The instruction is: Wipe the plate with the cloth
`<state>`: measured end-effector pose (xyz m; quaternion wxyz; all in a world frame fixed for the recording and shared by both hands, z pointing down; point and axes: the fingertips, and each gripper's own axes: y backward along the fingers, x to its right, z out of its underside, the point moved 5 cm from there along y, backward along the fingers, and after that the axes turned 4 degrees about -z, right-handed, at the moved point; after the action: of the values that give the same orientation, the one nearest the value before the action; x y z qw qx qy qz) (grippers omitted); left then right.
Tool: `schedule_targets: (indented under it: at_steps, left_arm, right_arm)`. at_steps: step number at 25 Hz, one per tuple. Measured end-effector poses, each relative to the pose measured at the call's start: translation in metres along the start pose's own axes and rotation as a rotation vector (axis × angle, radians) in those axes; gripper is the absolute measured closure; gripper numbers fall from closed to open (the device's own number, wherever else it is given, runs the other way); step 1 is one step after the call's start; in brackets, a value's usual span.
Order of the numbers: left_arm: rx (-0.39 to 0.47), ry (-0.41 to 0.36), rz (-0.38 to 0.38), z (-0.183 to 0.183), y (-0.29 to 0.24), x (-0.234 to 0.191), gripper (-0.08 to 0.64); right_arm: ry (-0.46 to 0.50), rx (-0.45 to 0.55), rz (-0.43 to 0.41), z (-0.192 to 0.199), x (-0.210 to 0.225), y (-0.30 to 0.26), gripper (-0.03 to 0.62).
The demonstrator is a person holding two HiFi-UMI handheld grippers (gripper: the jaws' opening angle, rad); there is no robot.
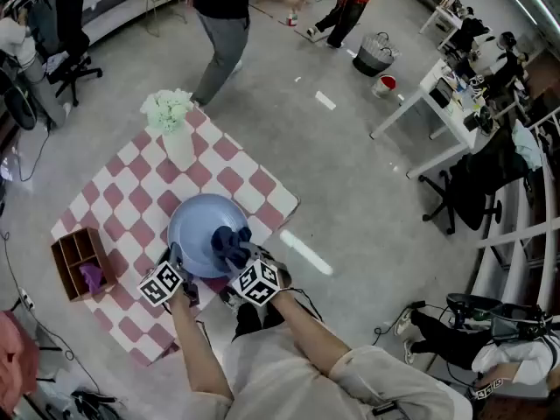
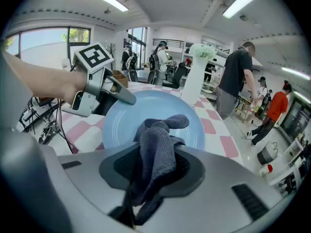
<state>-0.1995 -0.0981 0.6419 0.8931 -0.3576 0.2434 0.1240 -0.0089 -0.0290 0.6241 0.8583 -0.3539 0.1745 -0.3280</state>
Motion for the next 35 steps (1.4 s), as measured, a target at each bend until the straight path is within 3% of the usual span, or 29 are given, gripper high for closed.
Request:
schedule_targets:
  at_steps: [10,14,18,21,25,29,33,35]
  left_arm:
    - [-0.035,-0.018,-0.179,0.004,-0.007,-0.009,0.531]
    - [0.053,-0.070,-0.267,-0.010,0.002,-0.013,0.477]
    - [0.219,-0.152,-0.293,-0.031,0.040,-0.008,0.445]
    - [0.279,-0.214,-0.276,-0.029,0.077,0.011,0.445]
    - [0.246,-0.375,-0.180,-0.006,0.091,0.077,0.451]
    - [0.259,-0.388,-0.121,0.020,0.119,0.107,0.536]
    - [0.214,-0.425,-0.112,0.058,0.135,0.127,0.548]
    - [0.185,-0.394,-0.116,0.076,0.144,0.129,0.549]
  right_arm:
    - [-0.088,0.061,0.030,0.010,0.012,0.048,0.471]
    - [-0.125,0.085,0.049,0.017,0.017,0.065,0.471]
    - [-0.230,0.155,0.019,0.015,0.012,0.077,0.471]
    - [-0.303,0.203,-0.004,0.013,0.007,0.086,0.471]
    - [-0.344,0.240,0.000,0.014,0.017,0.100,0.471]
    - [-0.353,0.285,-0.063,0.008,0.000,0.100,0.471]
    - [-0.360,0.292,-0.089,0.021,-0.016,0.110,0.471]
    - [-0.356,0.287,-0.096,0.030,-0.021,0.117,0.471]
